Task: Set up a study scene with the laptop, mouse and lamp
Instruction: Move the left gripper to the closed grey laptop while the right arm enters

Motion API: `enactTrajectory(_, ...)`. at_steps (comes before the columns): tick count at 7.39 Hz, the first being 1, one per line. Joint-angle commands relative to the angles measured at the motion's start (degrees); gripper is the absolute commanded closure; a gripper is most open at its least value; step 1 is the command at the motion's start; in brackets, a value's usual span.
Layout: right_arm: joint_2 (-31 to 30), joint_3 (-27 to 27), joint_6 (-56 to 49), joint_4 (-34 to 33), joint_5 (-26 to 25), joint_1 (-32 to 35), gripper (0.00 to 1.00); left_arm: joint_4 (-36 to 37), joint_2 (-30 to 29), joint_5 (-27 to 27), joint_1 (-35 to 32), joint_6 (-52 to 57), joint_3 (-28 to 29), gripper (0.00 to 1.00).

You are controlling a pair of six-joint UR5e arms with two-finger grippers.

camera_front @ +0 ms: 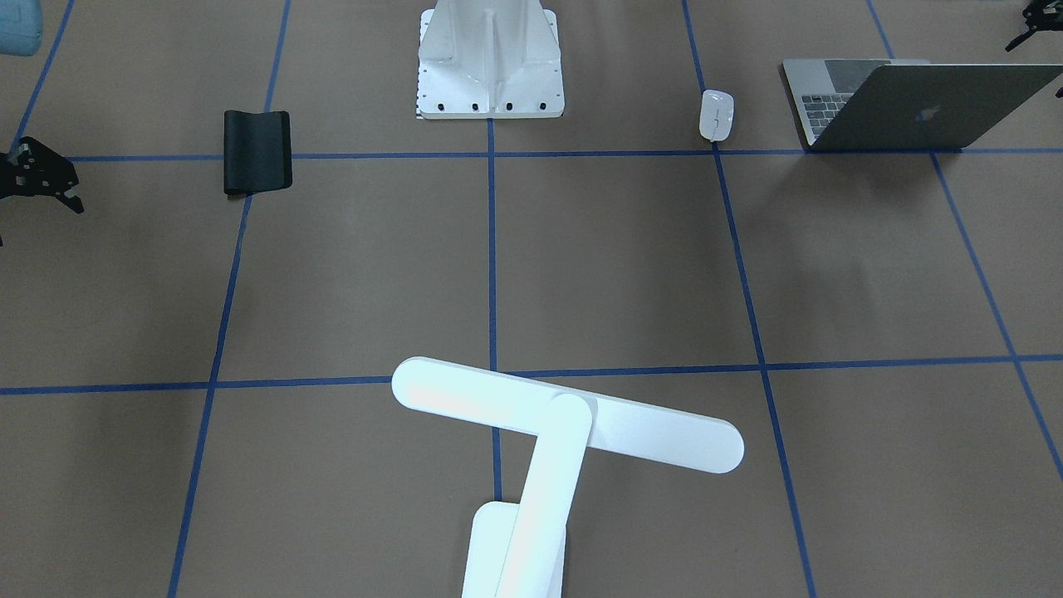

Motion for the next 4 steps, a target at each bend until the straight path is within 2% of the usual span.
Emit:
enactTrajectory(1,0.0,-0.9,-0.4,0.0,-0.1,-0.1,0.0,2.6,0.0,-5.0,3.0,-0.5,-0.1,0.0)
enactTrajectory(4,0.0,-1.2,-0.6,0.0,-0.2,-0.1,0.0,2.1,-0.2,-5.1,5.9,-0.2,-0.1,0.0)
